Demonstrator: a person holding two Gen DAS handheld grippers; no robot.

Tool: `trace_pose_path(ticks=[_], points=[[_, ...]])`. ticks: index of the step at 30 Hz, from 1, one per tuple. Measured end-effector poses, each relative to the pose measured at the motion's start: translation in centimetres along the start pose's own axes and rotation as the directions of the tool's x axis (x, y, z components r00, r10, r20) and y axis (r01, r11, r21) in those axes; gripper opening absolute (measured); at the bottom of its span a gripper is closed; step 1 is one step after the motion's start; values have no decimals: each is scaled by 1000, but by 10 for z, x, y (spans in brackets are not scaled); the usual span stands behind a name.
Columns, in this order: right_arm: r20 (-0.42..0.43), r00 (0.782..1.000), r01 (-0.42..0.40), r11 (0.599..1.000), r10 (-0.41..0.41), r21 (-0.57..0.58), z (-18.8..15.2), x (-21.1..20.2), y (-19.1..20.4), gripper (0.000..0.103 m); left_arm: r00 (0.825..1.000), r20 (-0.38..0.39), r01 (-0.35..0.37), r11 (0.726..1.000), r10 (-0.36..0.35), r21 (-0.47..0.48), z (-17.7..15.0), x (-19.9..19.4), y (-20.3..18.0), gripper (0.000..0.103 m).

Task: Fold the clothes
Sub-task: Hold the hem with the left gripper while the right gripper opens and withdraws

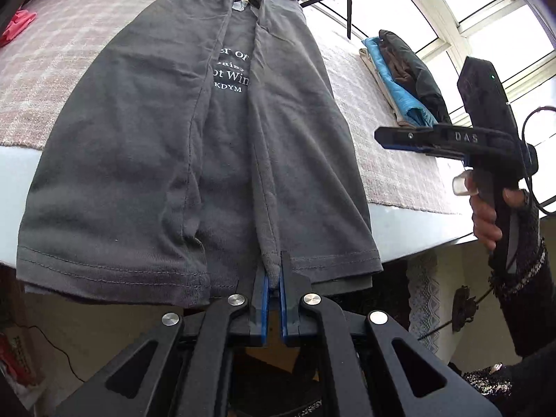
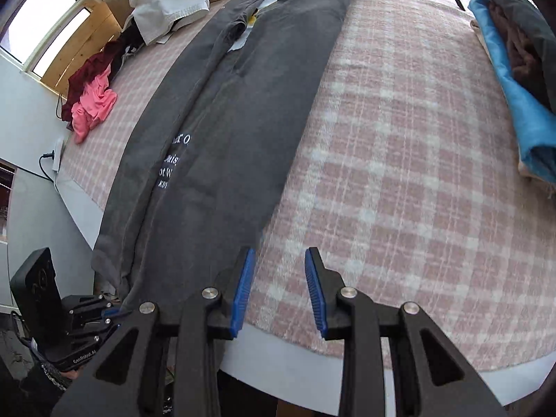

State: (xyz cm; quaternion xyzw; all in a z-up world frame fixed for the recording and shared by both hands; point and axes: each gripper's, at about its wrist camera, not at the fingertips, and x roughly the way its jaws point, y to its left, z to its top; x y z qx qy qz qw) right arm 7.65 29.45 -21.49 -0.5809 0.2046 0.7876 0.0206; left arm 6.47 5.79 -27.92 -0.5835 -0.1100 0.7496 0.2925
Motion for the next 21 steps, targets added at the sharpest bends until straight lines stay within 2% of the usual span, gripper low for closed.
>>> trace_pose_path(ticks=[4, 7, 11, 15, 16, 17, 19, 21], points=[[42, 997, -59, 998, 58, 9, -73, -3, 24, 30, 1000, -25, -8, 997, 10, 80, 5, 4, -4, 4], [65, 998, -13, 998, 16, -54, -106, 5, 48, 30, 999, -40, -27, 988, 33, 153, 6, 5, -8, 4], [100, 995, 20, 996, -11, -85, -119, 13, 62, 30, 998, -48, -36, 974, 48, 224, 6, 3, -15, 4], [129, 991, 48, 995, -36, -87, -119, 16, 68, 30, 997, -56, -35, 971, 50, 238, 5, 3, -12, 4], [135, 990, 60, 994, -47, -96, -118, 17, 70, 26, 997, -60, -30, 972, 45, 233, 5, 4, -10, 4], [137, 989, 64, 992, -49, -107, -118, 17, 73, 4, 997, -64, -20, 974, 35, 226, 4, 3, -7, 4], [121, 990, 89, 989, -74, -119, -118, 15, 74, 3, 998, -68, -4, 977, 19, 213, 5, 7, -10, 4], [128, 990, 82, 987, -64, -139, -119, 6, 78, 3, 998, -57, 14, 978, -2, 206, 4, 3, -9, 4]])
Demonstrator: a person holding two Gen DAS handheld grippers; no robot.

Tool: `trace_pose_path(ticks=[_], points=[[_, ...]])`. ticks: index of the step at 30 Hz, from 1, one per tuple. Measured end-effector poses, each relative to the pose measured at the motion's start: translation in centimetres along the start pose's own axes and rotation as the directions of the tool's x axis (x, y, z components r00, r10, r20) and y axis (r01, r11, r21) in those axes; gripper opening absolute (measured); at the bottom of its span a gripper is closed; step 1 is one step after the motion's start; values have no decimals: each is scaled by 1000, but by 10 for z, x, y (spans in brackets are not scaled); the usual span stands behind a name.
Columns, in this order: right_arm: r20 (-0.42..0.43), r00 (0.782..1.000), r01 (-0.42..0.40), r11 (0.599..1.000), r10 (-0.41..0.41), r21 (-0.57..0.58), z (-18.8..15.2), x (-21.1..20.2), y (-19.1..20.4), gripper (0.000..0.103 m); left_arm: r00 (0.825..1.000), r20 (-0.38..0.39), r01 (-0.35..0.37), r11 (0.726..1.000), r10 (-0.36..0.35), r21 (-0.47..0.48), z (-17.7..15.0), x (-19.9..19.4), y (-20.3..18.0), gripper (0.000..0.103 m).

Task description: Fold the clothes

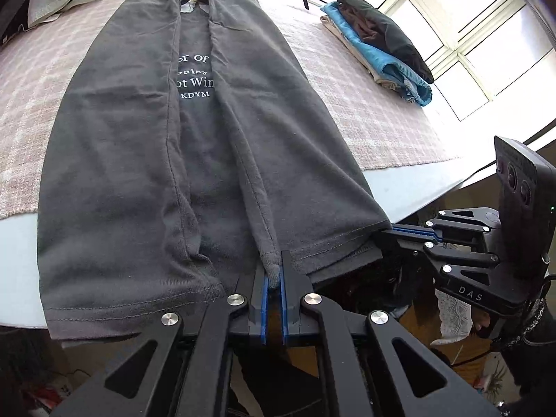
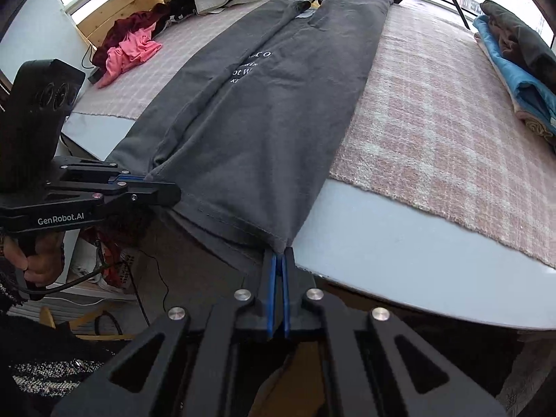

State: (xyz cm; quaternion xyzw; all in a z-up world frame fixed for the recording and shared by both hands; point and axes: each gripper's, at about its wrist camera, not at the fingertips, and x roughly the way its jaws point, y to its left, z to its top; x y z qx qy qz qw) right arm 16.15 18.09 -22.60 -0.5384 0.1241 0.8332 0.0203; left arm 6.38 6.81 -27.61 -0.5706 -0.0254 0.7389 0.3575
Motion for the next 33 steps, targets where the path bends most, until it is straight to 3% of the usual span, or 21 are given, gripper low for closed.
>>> trace_pose_path(ticks=[6, 10, 12, 15, 17, 18, 21, 23, 25, 29, 31, 33], points=[[-80, 995, 53, 997, -57, -51, 1, 9, 5, 3, 1000, -4, 23, 1000, -23, 1, -10, 2, 11, 6], [-149, 986, 59, 993, -73, -99, -2, 6, 13, 5, 1000, -12, 3, 1000, -2, 29, -19, -13, 13, 7], [-127, 989, 65, 995, -75, -78, 1, -11, 12, 7, 1000, -5, -13, 999, 13, 38, -29, -28, 16, 7], [-19, 999, 32, 999, -32, -16, 16, -37, 12, 8, 999, 21, -43, 999, 43, 32, -42, -46, 24, 7], [23, 1000, 10, 1000, -9, -15, 31, -30, 22, 21, 997, 38, -69, 997, 68, 34, -42, -49, 27, 11], [42, 999, -1, 1000, 1, -15, 39, -25, 27, 22, 996, 47, -80, 996, 78, 35, -41, -48, 27, 11], [-2, 1000, -6, 998, 6, -63, 52, 13, 50, 23, 993, 71, -100, 994, 96, 55, -36, -43, 25, 11], [-55, 998, -10, 997, 5, -75, 52, 32, 56, 23, 990, 86, -119, 989, 111, 90, -35, -37, 21, 20], [-119, 993, -16, 997, 6, -81, 47, 47, 59, 23, 986, 88, -152, 978, 140, 143, -34, -28, 14, 22], [-158, 987, -33, 997, 20, -74, 45, 38, 56, 23, 978, 103, -198, 963, 182, 181, -33, -17, 10, 22], [-123, 991, -54, 997, 48, -51, 59, 21, 53, 23, 980, 106, -183, 969, 167, 167, -33, -19, 13, 21], [-85, 995, -59, 998, 56, -36, 83, 5, 49, 24, 982, 105, -171, 973, 156, 154, -35, -21, 18, 12]])
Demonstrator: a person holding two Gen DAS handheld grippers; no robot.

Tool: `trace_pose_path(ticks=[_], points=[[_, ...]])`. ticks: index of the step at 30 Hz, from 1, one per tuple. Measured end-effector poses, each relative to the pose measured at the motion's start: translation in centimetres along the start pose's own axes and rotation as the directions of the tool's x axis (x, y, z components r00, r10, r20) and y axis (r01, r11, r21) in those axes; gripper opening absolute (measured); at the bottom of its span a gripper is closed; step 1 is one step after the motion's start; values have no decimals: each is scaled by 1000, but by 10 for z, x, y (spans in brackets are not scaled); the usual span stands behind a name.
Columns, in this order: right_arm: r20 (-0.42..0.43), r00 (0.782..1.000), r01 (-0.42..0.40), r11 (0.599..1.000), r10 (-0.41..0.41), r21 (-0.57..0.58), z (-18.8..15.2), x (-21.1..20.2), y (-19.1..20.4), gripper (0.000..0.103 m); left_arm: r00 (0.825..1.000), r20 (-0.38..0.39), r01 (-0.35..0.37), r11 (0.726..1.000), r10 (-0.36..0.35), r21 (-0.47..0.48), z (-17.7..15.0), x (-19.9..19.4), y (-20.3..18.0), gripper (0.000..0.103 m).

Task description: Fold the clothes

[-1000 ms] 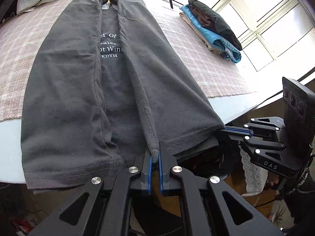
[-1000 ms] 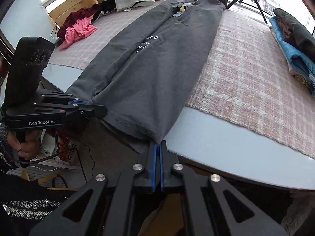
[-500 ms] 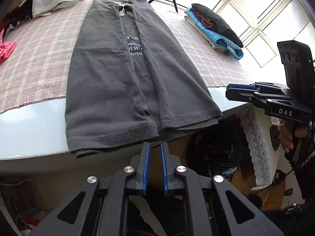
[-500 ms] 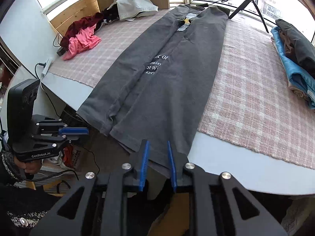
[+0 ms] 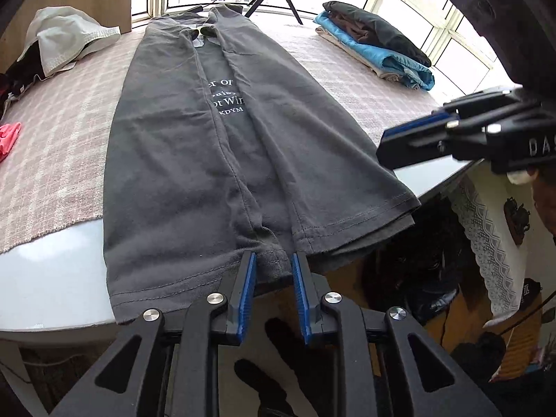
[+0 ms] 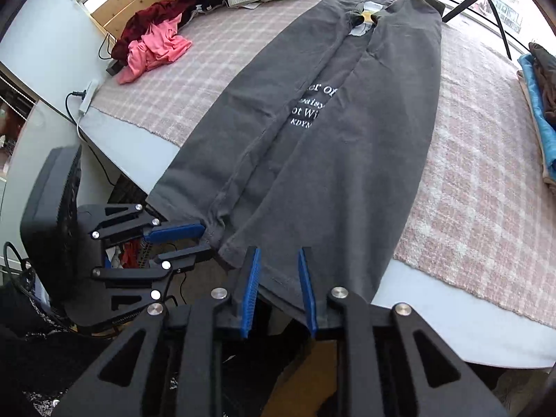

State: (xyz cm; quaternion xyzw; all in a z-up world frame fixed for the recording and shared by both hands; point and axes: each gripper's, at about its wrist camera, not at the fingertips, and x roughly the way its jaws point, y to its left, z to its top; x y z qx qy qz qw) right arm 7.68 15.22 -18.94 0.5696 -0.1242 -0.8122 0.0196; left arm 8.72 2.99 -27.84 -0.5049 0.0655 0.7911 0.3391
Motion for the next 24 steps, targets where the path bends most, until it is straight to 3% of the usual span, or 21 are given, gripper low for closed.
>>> trace_pose_path(ticks=[2, 4, 7, 10, 12, 16, 19, 24], points=[[54, 999, -2, 1000, 2, 8, 34, -13, -6, 39, 1000, 0, 12, 1000, -12, -19, -2, -1, 5, 8], [104, 995, 6, 1000, -6, 6, 74, -19, -12, 44, 1000, 1, 24, 999, -24, -46, -4, -2, 9, 7], [142, 989, 31, 1000, -31, -2, 138, -3, -25, 44, 999, 4, 41, 995, -40, -95, -8, -3, 14, 6], [108, 992, 52, 997, -57, 57, 198, 27, -52, 44, 999, -2, 42, 989, -42, -141, -8, -3, 15, 6], [75, 997, 19, 994, -27, 107, 232, 54, -72, 44, 999, -5, 37, 986, -38, -164, -9, -3, 15, 6], [12, 1000, -27, 982, 25, 187, 275, 103, -98, 44, 999, -11, 43, 977, -46, -208, -8, 0, 17, 6], [-3, 1000, 7, 979, -7, 203, 293, 126, -106, 44, 999, -18, 41, 974, -47, -225, -7, 1, 16, 6], [0, 999, -41, 974, 43, 224, 311, 146, -112, 44, 999, -35, 27, 975, -36, -222, -4, 1, 13, 6]])
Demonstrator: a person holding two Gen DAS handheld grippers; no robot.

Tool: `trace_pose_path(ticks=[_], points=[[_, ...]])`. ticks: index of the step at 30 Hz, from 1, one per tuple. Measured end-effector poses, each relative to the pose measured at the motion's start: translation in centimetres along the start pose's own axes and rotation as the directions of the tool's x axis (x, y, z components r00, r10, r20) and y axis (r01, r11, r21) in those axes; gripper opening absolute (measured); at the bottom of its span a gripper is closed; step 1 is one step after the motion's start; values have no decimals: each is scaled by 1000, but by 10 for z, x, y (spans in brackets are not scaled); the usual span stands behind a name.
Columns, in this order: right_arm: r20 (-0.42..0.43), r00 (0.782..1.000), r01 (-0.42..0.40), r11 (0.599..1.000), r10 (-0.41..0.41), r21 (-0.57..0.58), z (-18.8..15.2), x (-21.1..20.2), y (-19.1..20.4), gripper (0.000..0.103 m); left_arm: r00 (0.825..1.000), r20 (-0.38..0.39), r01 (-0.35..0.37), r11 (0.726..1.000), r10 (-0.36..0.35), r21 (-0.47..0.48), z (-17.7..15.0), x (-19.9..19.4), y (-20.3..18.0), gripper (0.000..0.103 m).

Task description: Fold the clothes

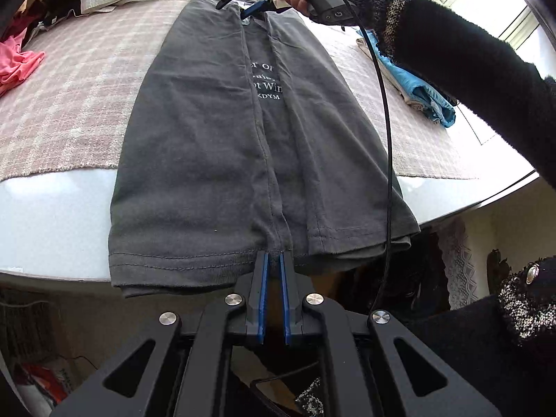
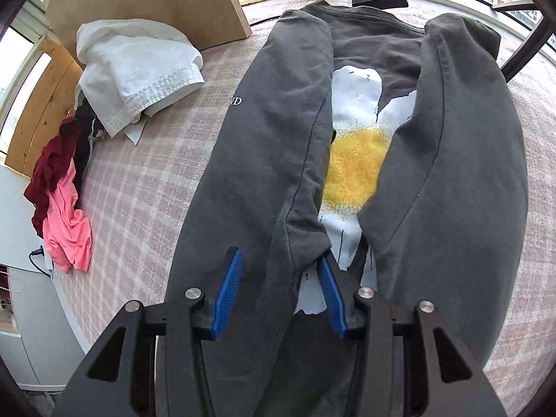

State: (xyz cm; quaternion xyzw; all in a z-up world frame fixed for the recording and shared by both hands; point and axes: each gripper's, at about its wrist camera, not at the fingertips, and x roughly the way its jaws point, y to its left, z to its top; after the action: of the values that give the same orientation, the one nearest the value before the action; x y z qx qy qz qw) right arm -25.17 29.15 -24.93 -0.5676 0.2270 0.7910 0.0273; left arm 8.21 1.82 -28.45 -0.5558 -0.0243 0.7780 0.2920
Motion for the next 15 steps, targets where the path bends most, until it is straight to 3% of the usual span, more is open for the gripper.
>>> trace_pose_path(ticks=[3, 4, 5, 15], points=[[21, 1000, 19, 999, -18, -49, 2, 3, 8, 44, 1000, -6, -1, 1000, 1, 9, 0, -1, -1, 5], [20, 999, 26, 998, -25, -64, 2, 3, 9, 33, 1000, -7, 1, 1000, -1, 11, 1, -1, -2, 5], [19, 999, 33, 996, -32, -79, 2, 3, 10, 14, 1000, -7, 2, 1000, -2, 14, 1, -1, -2, 5], [58, 996, 73, 985, -64, -158, 7, -26, 19, 12, 999, 11, 37, 996, -38, 85, 6, -14, -16, 4]])
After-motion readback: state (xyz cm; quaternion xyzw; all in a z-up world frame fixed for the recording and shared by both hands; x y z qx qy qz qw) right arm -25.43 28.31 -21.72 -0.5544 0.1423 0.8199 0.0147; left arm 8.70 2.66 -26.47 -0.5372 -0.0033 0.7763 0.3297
